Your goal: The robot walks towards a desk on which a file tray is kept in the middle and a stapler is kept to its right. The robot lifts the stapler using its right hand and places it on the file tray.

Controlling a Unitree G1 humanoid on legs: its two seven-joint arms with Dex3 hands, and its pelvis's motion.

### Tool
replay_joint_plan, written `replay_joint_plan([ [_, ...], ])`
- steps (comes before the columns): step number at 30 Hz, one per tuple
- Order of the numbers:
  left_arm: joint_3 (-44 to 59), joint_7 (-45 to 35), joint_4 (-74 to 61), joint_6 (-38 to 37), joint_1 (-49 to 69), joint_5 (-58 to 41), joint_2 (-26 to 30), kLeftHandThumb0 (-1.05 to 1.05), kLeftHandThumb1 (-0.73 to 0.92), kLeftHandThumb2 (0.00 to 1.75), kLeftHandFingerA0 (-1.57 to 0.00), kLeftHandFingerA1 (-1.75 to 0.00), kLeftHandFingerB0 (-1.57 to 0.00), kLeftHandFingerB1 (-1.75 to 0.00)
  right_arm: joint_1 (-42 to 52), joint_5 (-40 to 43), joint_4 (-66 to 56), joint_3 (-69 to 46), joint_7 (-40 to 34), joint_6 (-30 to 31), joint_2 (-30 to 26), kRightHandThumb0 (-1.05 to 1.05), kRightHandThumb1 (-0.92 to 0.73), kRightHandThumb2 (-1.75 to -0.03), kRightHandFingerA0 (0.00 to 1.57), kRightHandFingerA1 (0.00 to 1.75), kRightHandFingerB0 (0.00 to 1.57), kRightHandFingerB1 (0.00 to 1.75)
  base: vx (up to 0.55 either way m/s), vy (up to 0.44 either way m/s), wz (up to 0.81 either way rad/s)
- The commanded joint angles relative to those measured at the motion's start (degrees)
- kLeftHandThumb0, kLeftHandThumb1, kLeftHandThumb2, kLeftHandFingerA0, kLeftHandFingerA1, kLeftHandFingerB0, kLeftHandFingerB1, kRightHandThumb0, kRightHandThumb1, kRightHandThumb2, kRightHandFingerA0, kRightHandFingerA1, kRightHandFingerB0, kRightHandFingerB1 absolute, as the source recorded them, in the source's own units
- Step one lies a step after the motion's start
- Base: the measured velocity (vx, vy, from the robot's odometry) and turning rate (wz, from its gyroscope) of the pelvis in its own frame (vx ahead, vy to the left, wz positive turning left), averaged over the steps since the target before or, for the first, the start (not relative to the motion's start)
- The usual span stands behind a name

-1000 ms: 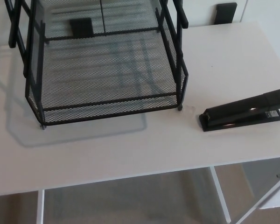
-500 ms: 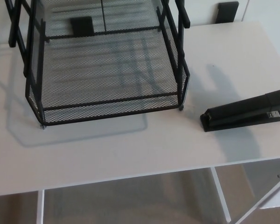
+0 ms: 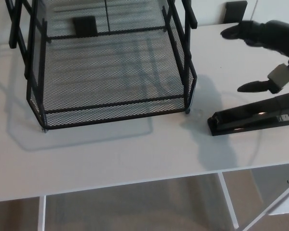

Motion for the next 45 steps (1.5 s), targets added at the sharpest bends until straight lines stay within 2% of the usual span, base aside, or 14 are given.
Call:
replay_joint_plan([
  [1,1.1,1.4,0.0,-1.9,0.4,-0.7,-0.3,-0.80,0.42,1.39,-0.42,-1.02,-0.25,-0.89,-3.3,-8.0,3.4,2.9,1.8,1.3,0.5,-0.61,-0.37,-0.80,0.01,0.30,0.05,0.33,0.00,0.000,0.00],
  [3,0.4,2.0,-0.1,-1.3,0.2,0.1,-0.4,-0.78,0.42,1.38,-0.47,-1.03,-0.28,-0.89,-2.1,-8.0,4.4,2.9,0.7,1.0,1.7,-0.56,-0.49,-0.58,0.06,0.33,0.11,0.27,0.00,0.000,0.00],
  [11,1.3,1.0,-0.7,-1.1,0.1,-1.0,-0.8,-0.77,0.40,1.43,-0.38,-1.04,-0.20,-0.90,2.1,-14.3,6.4,7.9,1.2,-0.9,2.7,-0.62,-0.51,-0.57,0.05,0.42,0.09,0.27,0.00,0.000,0.00],
  [16,0.2,1.5,-0.2,-1.7,0.0,0.3,-0.5,-0.78,0.43,1.39,-0.41,-1.00,-0.25,-0.87,4.0,-14.1,6.8,6.8,0.9,-3.5,2.3,-0.72,-0.40,-0.81,0.00,0.52,0.07,0.38,0.00,0.000,0.00],
  [17,0.1,1.7,-0.3,-2.0,0.1,0.4,-0.6,-0.79,0.42,1.38,-0.42,-0.99,-0.26,-0.87,4.3,-14.1,6.2,6.4,1.3,-3.4,2.2,-0.39,-0.27,-0.90,0.03,0.55,0.00,0.52,0.00,0.000,0.00],
  [20,-0.1,1.3,-0.5,-1.4,-0.4,0.5,-0.7,-0.75,0.42,1.41,-0.40,-0.99,-0.22,-0.86,4.7,-15.1,4.5,6.2,2.8,-2.7,1.4,-0.39,-0.28,-0.90,0.02,0.54,0.00,0.51,0.00,0.000,0.00],
  [21,-0.3,1.5,-0.3,-1.3,-0.7,0.6,-0.7,-0.75,0.41,1.39,-0.42,-1.00,-0.23,-0.86,4.6,-15.1,5.2,6.0,3.5,-2.4,1.4,-0.69,-0.41,-0.78,0.05,0.55,0.04,0.41,0.00,0.000,0.00],
  [25,0.0,1.7,-0.6,-1.1,-0.7,0.2,-0.7,-0.74,0.41,1.39,-0.43,-1.00,-0.23,-0.87,5.0,-16.7,6.7,6.2,3.7,-3.3,0.9,-0.66,-0.53,-0.57,0.05,0.50,0.09,0.28,0.00,0.000,0.00],
  [27,0.3,1.5,-0.8,-1.0,-0.6,-0.1,-0.7,-0.75,0.41,1.38,-0.40,-0.99,-0.20,-0.85,5.2,-17.9,7.4,6.8,3.6,-2.7,0.9,-0.67,-0.38,-0.80,0.01,0.34,0.08,0.35,0.00,0.000,0.00],
  [28,0.5,1.7,-0.4,-0.8,-0.8,-0.3,-0.9,-0.76,0.41,1.38,-0.40,-0.99,-0.22,-0.85,5.5,-19.8,7.3,7.8,3.2,-1.6,1.0,-0.59,-0.51,-0.56,0.00,0.33,0.11,0.28,0.00,0.000,0.00],
  [34,-1.8,1.9,-0.5,-1.1,-0.8,1.5,-0.5,-0.76,0.40,1.38,-0.40,-1.00,-0.20,-0.85,8.6,-25.9,4.6,10.3,-2.6,-5.2,-0.6,-0.32,-0.49,-1.00,0.02,0.53,0.00,0.49,0.00,0.000,0.00],
  [35,-2.1,2.0,-0.4,-1.1,-0.8,1.7,-0.4,-0.77,0.39,1.36,-0.37,-0.98,-0.18,-0.84,9.4,-26.6,3.6,10.3,-3.9,-4.4,-0.4,-0.47,-0.60,-0.59,0.12,0.38,0.18,0.28,0.00,0.000,0.00],
  [42,-2.3,1.7,-1.1,-1.4,-0.5,1.4,-0.6,-0.81,0.36,1.40,-0.47,-1.08,-0.27,-0.92,12.5,-34.3,1.3,14.1,-10.7,-9.5,-3.1,-0.48,-0.64,-0.60,0.32,0.43,0.27,0.30,0.00,0.000,0.00],
  [45,-3.1,1.1,-1.3,-1.8,-0.5,1.9,-0.3,-0.79,0.36,1.41,-0.49,-1.07,-0.26,-0.91,14.8,-39.3,-0.2,15.7,-17.7,-7.6,-3.9,-0.43,-0.66,-0.60,0.80,1.04,0.35,0.32,0.00,0.000,0.00],
])
